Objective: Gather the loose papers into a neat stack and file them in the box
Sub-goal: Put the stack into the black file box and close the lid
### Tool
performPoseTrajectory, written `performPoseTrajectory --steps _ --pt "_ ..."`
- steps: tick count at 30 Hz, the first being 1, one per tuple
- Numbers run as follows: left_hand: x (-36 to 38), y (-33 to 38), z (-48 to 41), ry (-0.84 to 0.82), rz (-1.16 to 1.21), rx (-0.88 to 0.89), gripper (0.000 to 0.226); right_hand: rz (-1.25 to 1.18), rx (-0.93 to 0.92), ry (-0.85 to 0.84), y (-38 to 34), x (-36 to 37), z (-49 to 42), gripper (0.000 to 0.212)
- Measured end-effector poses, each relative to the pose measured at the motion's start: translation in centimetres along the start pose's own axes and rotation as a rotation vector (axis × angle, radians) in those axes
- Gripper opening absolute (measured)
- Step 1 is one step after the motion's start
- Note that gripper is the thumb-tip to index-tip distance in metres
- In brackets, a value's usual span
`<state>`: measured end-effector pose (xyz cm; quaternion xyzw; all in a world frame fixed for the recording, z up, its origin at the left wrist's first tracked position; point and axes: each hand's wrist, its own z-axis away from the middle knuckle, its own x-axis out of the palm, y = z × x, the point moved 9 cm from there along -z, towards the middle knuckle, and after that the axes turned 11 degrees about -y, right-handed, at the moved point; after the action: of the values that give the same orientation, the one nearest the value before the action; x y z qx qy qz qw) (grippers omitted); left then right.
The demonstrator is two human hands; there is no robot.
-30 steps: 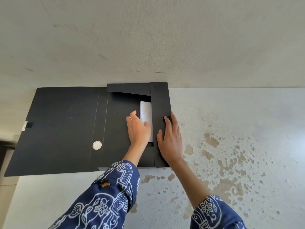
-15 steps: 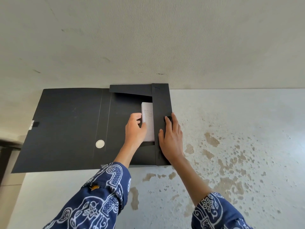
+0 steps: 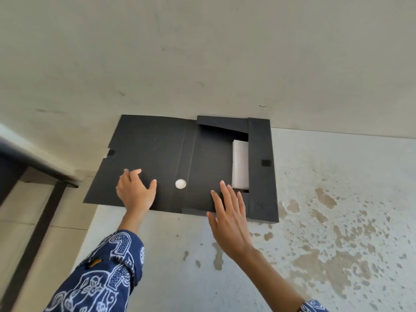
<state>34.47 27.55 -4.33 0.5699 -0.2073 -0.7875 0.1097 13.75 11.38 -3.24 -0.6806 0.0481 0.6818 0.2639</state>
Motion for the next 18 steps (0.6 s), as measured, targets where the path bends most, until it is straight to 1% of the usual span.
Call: performPoseTrajectory --steps 3,5,7,8,10,14,16,18 --pt "-1.6 -5.1 -0.8 -0.018 -0.04 -0.196 0.073 0.047 -0.015 -0.064 -1.2 1.3 -0.1 0.052" --pt "-2.6 -7.6 -1.0 -0.028 -0.024 -0.318 0.082 0.075 -0.001 -0.098 -1.3 2.0 -0.2 0.056" --pt "-3.2 -9.5 -1.3 -0.054 0.08 -0.415 0.086 0.092 0.008 -0.13 -1.1 2.5 -0.3 0.058" --pt "-3.4 -10.3 -1.5 -0.059 0.151 -0.443 0.084 0.094 0.01 -0.143 -1.0 2.6 -0.3 0.059" --pt "-4.3 -11.3 -1.9 -0.007 0.277 -0.448 0.073 0.096 0.013 -0.158 -0.8 2.7 -0.3 0.063" --pt "-7.4 -11.7 -0.8 0.196 0.525 -0.406 0.052 0.079 0.018 -0.201 -0.7 2.9 -0.2 0.064" --pt "-9.0 -10.9 0.4 0.287 0.702 -0.327 0.045 0.071 0.017 -0.211 -0.7 2.9 -0.2 0.065" --pt "-11.0 -8.8 2.2 0.355 0.819 -0.199 0.039 0.068 0.011 -0.218 -0.6 3.1 -0.2 0.065"
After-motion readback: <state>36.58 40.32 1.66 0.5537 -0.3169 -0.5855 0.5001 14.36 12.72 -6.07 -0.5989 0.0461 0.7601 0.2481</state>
